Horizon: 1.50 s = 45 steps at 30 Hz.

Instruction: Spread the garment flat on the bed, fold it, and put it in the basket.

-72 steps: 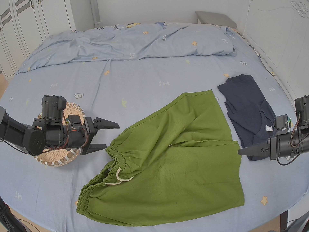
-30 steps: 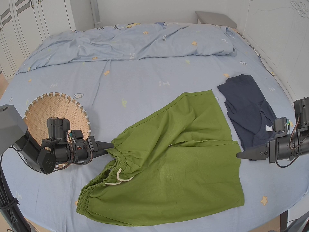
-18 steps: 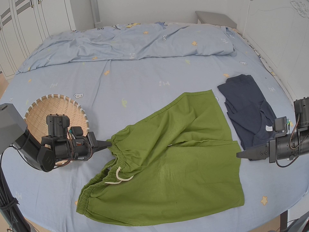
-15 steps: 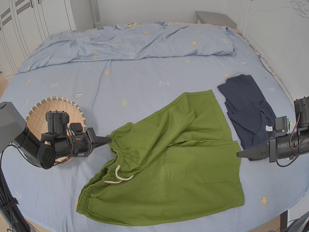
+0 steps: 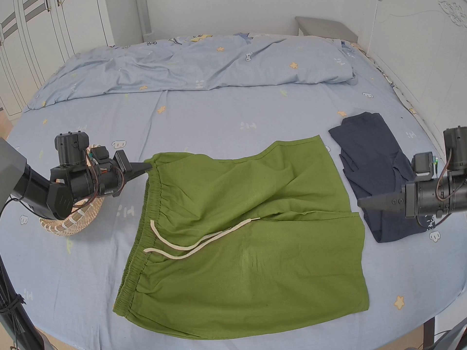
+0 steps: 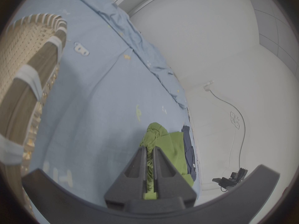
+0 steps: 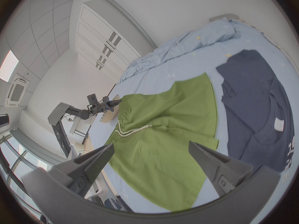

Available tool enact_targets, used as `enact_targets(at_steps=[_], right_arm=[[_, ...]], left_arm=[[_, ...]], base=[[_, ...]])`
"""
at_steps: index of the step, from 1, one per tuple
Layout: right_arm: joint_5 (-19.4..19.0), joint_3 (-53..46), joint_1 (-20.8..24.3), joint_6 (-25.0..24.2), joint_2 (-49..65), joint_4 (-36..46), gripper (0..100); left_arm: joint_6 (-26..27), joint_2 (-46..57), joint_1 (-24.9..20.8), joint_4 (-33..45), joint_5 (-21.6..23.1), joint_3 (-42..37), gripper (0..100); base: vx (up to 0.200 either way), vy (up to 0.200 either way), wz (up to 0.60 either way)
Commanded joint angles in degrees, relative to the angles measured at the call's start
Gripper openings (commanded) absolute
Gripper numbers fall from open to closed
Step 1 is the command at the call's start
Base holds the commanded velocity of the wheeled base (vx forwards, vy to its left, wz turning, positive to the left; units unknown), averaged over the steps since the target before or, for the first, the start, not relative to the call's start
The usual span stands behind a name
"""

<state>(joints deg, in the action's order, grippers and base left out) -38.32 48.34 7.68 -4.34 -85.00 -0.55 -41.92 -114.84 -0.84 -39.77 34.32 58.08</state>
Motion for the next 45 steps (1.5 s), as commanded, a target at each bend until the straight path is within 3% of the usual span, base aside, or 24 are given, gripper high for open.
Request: enact_targets(at_steps=[1,10,22,27,45], right_arm=[[0.0,9.3,-0.8,0.2,-9.0,-0.6,100],[0.0,23.8,-2.2,-0.1,-19.8,-2.7,100],[0.3,40.0,-6.0,-1.2,-38.1,-5.4,100],[3.2,45.1,-6.1,-1.1,-43.8,-5.0,100],[3.3,61.7,-5.0,-1.9,-53.3,0.3,100]], left_arm=[[0.3,-2.9,1.8,4.6,0.0,9.8,0],[0.7,-8.6,2.5,6.5,-0.3,18.1,0],[3.3,-9.7,3.5,7.7,-0.9,19.2,0],[3.3,-9.7,3.8,7.7,-1.5,19.2,0],[3.4,-9.8,3.8,7.7,-1.5,19.2,0]], base=[[0.0,0.0,0.0],[0.0,0.0,0.0],[0.0,0.0,0.0],[0.0,0.0,0.0],[0.0,0.0,0.0]])
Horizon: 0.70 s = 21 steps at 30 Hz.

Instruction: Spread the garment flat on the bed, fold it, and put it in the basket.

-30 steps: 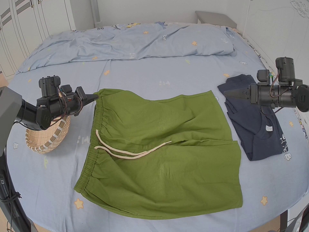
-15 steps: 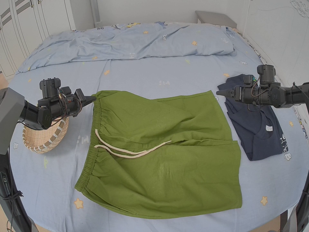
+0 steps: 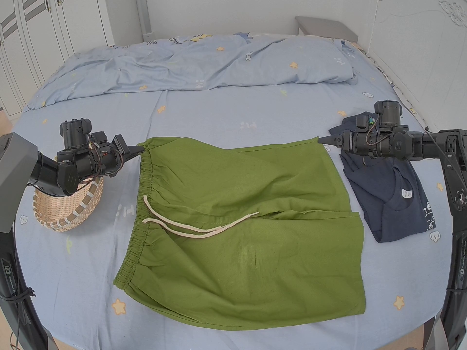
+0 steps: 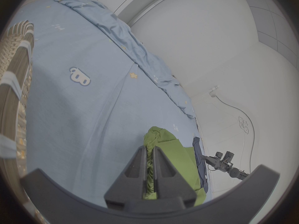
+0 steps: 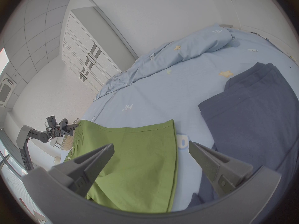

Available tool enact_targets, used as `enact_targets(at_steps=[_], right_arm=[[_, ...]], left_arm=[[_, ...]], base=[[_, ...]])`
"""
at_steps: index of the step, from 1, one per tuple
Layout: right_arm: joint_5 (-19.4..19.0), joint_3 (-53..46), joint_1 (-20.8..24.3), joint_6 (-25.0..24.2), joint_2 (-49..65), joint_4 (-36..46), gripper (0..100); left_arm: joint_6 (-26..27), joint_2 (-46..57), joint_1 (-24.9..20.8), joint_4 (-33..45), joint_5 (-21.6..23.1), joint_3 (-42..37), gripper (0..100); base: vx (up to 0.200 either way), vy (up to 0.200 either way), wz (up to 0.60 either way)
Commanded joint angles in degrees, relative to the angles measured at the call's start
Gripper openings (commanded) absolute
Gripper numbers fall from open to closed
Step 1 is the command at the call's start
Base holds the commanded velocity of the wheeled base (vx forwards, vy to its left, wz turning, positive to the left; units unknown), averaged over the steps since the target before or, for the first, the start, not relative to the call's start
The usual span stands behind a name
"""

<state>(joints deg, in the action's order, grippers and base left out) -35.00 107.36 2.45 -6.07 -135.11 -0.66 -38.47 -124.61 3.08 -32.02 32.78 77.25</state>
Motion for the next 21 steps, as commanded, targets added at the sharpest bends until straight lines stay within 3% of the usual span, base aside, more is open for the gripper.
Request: enact_targets(at_steps=[1,21], right_arm=[[0.0,3.5,0.6,-0.2,-3.8,0.6,100],[0.1,7.2,1.9,-0.4,-8.2,2.5,100]], left_arm=[[0.0,-0.1,-0.1,-0.1,0.0,0.0,0],[0.2,-1.3,-0.4,-0.1,0.0,0.2,0]], base=[[0.0,0.0,0.0],[0.0,0.0,0.0]])
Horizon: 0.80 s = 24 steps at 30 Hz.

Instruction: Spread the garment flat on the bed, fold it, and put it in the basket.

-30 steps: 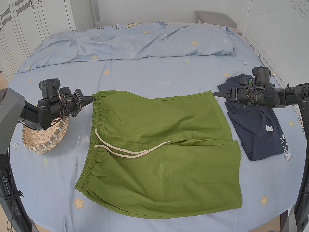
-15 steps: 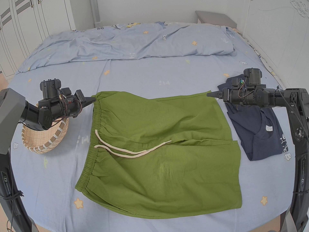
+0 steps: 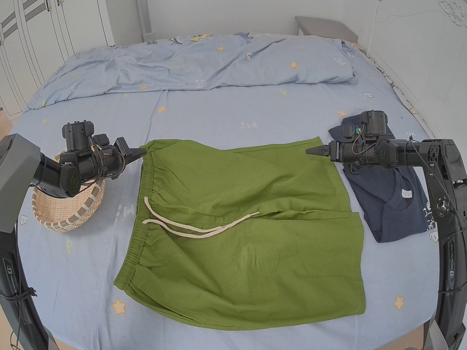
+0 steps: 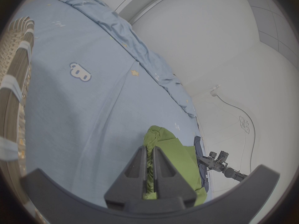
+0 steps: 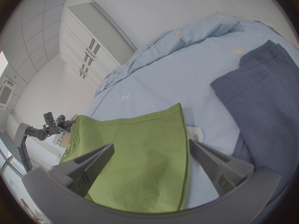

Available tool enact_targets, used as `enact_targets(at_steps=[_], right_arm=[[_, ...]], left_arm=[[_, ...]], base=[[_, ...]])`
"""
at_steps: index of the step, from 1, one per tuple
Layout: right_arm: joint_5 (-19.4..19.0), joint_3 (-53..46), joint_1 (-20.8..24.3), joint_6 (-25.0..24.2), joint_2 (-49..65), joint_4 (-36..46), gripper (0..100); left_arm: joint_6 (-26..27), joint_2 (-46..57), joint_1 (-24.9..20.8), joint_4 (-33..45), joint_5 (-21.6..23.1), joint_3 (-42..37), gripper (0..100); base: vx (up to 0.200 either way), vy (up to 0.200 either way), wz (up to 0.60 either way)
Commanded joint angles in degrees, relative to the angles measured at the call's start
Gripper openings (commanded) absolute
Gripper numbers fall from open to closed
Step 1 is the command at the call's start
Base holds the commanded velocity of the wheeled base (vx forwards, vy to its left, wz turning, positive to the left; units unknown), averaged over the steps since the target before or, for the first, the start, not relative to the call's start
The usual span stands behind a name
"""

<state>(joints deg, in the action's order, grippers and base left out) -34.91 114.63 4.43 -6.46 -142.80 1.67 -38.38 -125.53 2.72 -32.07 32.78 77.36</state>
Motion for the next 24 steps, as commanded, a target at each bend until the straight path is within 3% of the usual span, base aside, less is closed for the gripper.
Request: enact_targets(at_steps=[1,2,12,19,24], right_arm=[[0.0,0.0,0.0,0.0,-0.5,0.2,100],[0.0,0.0,-0.1,-0.1,-0.5,0.1,0],[0.2,0.0,-0.6,-2.1,-0.4,-0.7,0],[2.4,0.0,-1.5,-4.5,-0.3,-1.5,0],[2.4,0.0,-2.8,-5.4,-0.2,-1.5,0]], left_arm=[[0.1,-0.5,0.0,0.0,0.0,0.1,0],[0.1,-0.5,0.0,0.0,0.0,0.1,0],[0.1,-0.6,0.1,0.0,0.0,0.3,0],[1.2,-1.0,0.4,0.1,0.0,0.9,0],[2.3,-1.0,0.6,3.6,-0.2,2.7,0]], base=[[0.0,0.0,0.0],[0.0,0.0,0.0],[0.0,0.0,0.0],[0.0,0.0,0.0],[0.0,0.0,0.0]])
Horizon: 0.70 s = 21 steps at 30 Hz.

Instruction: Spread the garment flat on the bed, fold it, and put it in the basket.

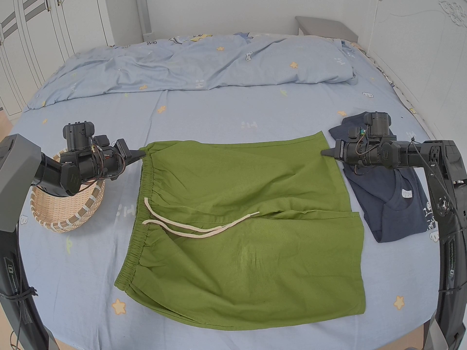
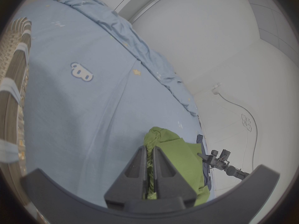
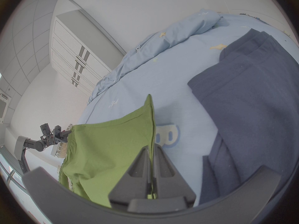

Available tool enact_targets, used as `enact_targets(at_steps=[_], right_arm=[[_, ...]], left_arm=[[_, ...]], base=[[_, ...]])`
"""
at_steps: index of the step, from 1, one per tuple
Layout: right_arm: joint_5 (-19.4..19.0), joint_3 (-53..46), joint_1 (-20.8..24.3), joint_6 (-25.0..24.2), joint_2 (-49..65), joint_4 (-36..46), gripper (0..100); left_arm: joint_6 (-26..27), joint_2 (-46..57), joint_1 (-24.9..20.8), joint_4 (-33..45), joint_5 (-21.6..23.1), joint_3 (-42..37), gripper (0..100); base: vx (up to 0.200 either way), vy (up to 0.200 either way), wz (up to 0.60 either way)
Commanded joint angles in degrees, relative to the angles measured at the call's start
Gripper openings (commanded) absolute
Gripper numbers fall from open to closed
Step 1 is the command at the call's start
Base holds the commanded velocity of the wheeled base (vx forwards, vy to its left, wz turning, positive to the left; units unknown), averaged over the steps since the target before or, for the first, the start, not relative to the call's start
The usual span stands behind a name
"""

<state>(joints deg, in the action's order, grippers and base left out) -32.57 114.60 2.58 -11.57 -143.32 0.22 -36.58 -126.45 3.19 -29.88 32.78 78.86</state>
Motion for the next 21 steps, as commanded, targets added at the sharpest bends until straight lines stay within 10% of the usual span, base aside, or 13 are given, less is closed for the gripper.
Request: enact_targets(at_steps=[1,17,18,21], right_arm=[[0.1,0.0,-1.2,-0.5,0.4,0.0,0],[0.1,0.0,-1.5,-1.2,0.9,-0.3,0],[0.1,0.0,-1.4,-1.1,0.9,-0.1,100],[0.1,0.0,-1.4,-1.2,0.9,0.0,100]], left_arm=[[0.9,-0.1,0.2,2.0,-0.4,1.6,0],[2.7,-1.6,-0.6,3.5,-4.7,4.3,0],[2.7,-1.6,-0.6,3.6,-4.7,4.3,100],[2.7,-1.5,-0.6,4.0,-4.7,4.3,100]], base=[[0.0,0.0,0.0],[0.0,0.0,0.0],[0.0,0.0,0.0],[0.0,0.0,0.0]])
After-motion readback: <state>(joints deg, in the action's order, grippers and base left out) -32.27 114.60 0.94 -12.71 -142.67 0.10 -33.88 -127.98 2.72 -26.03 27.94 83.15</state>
